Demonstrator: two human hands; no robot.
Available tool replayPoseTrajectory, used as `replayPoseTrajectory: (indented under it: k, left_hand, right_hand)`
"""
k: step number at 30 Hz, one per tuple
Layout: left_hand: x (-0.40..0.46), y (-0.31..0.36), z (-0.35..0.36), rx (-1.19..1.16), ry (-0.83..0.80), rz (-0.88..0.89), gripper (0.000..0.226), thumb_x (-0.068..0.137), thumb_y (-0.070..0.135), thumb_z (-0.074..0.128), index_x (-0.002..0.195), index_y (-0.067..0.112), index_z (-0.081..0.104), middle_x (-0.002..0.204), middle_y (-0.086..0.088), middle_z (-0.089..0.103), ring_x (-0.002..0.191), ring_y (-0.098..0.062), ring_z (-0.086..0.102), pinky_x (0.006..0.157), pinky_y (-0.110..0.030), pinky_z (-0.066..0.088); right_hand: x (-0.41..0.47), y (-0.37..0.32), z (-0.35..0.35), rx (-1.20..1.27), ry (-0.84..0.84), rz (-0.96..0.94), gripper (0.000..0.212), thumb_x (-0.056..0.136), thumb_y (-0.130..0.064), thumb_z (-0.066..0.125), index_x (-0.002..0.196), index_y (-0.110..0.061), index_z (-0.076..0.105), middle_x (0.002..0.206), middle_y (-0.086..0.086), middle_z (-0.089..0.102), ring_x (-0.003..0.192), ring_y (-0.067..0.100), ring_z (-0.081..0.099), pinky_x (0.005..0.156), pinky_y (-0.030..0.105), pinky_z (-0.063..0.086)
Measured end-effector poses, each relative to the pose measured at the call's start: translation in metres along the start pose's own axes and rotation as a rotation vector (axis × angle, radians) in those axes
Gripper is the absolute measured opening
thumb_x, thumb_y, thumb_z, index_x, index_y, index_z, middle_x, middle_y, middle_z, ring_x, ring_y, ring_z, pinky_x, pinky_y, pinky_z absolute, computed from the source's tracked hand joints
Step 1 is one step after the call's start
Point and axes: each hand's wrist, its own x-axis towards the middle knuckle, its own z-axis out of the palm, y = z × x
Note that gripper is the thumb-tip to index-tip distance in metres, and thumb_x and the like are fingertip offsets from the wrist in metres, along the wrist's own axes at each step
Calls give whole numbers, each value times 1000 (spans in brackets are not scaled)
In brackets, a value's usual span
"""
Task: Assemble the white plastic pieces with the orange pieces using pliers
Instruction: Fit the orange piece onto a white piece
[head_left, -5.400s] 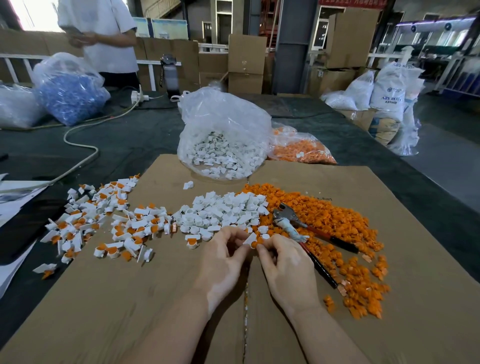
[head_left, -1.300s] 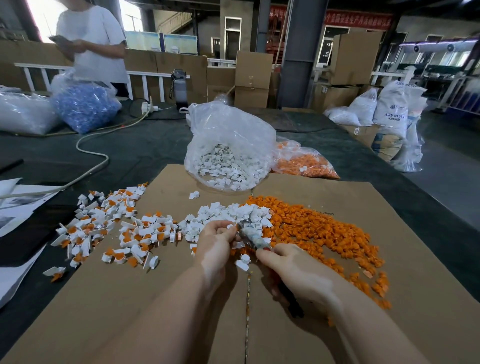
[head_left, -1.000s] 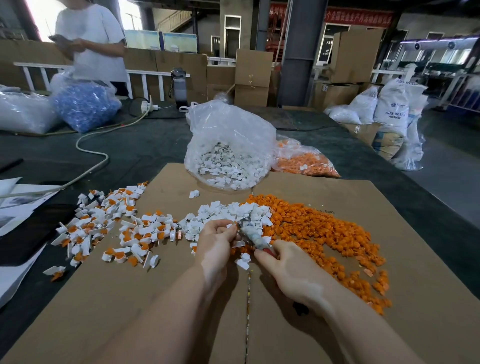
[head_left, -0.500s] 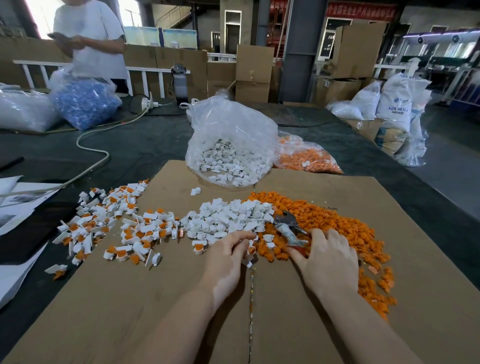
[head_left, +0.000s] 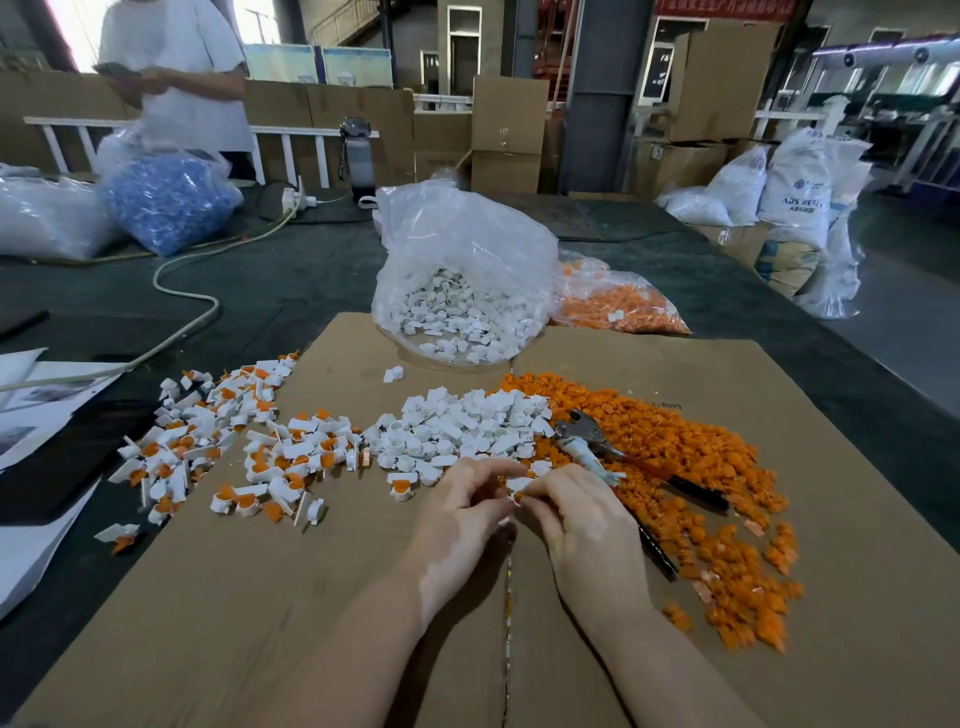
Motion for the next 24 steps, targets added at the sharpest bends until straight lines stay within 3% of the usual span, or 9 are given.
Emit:
replayPoseTrajectory:
  k: [3, 8, 12, 17, 24]
  left_hand:
    - [-3, -2, 2, 157, -41, 78, 44, 78, -1, 67, 95, 40, 59, 89, 12, 60, 73, -1, 51, 72, -11, 42]
    - [-1, -4, 1, 136, 2, 43, 37, 79, 1, 69, 100, 31, 61, 91, 6, 65, 79, -10, 57, 73, -9, 44]
    - [-3, -3, 2, 191, 11, 77, 38, 79, 2, 70, 96, 35, 60, 93, 17, 62, 86, -5, 57, 73, -1, 38]
    - [-3, -4, 1, 227, 9, 82, 39, 79, 5, 71, 91, 41, 59, 84, 18, 61, 69, 7, 52, 67, -5, 40]
    - [-3, -7, 3, 309, 5, 129, 36, 79, 14, 72, 92, 45, 57, 97, 14, 65, 92, -1, 58, 81, -13, 44]
  right_hand:
    - [-1, 0, -2, 23, -11, 21, 12, 73, 0, 76, 74, -7, 66, 74, 1, 63, 72, 19, 61, 67, 27, 49]
    - [-3, 2, -4, 55, 13, 108, 12, 76, 0, 73, 86, -5, 71, 83, 3, 67, 82, 19, 63, 76, 19, 46]
    - [-4, 1, -4, 69, -12, 62, 13, 74, -1, 75, 85, -6, 71, 82, 2, 66, 81, 17, 62, 78, 15, 43]
    - [-4, 1, -3, 64, -22, 46, 11, 74, -2, 76, 82, -8, 71, 81, 1, 64, 78, 17, 61, 76, 18, 43]
    - [-4, 0, -2, 36, -23, 32, 7, 77, -4, 73, 77, -8, 68, 77, 0, 62, 75, 17, 60, 72, 21, 44]
